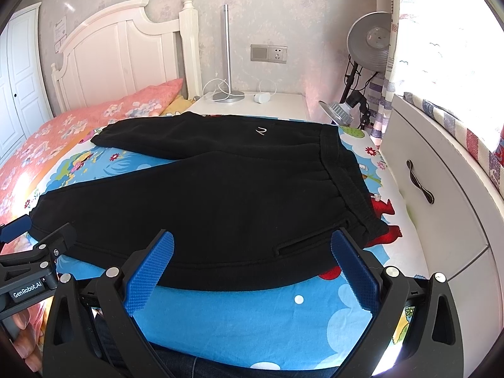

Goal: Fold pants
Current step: 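Grasp the waistband edge of the black sweatpants with the right gripper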

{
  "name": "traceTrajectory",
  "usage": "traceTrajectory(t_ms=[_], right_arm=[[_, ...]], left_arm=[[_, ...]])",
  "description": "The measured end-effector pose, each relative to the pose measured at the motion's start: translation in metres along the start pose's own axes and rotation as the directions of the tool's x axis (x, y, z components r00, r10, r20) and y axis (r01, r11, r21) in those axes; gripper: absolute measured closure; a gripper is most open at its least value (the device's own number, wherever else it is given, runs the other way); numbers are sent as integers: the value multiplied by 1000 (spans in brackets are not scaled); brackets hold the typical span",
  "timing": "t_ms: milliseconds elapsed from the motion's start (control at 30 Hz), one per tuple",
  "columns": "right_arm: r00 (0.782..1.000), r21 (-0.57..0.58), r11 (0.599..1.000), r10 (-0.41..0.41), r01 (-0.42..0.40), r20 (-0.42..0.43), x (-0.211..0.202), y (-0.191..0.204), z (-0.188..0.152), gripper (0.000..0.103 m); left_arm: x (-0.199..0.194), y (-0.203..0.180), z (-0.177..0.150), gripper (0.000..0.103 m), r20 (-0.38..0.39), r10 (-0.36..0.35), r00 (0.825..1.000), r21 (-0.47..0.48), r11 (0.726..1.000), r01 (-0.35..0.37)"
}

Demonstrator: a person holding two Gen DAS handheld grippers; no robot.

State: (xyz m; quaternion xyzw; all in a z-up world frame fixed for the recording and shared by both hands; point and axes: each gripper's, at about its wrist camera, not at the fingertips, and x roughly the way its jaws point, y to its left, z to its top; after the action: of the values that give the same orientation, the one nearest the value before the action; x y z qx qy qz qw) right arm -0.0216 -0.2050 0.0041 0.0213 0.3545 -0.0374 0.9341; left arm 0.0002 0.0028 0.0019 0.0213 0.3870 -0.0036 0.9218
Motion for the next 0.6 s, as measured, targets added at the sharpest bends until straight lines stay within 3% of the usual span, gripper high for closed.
traceTrajectory(t_ms=[300,467,600], right_arm=[[1000,5,1000,14,-14,-17,5,-2,2,6],[993,100,991,93,-85,-70,38,-37,25,6],[987,120,990,88,-72,-132,90,-75,65,5]], left_arm=[[2,1,-4,2,6,14,1000,2,1000,-14],[9,-1,-3,2,3,26,1000,18,999,-26],[29,0,-1,2,-40,-61,997,15,998,61]])
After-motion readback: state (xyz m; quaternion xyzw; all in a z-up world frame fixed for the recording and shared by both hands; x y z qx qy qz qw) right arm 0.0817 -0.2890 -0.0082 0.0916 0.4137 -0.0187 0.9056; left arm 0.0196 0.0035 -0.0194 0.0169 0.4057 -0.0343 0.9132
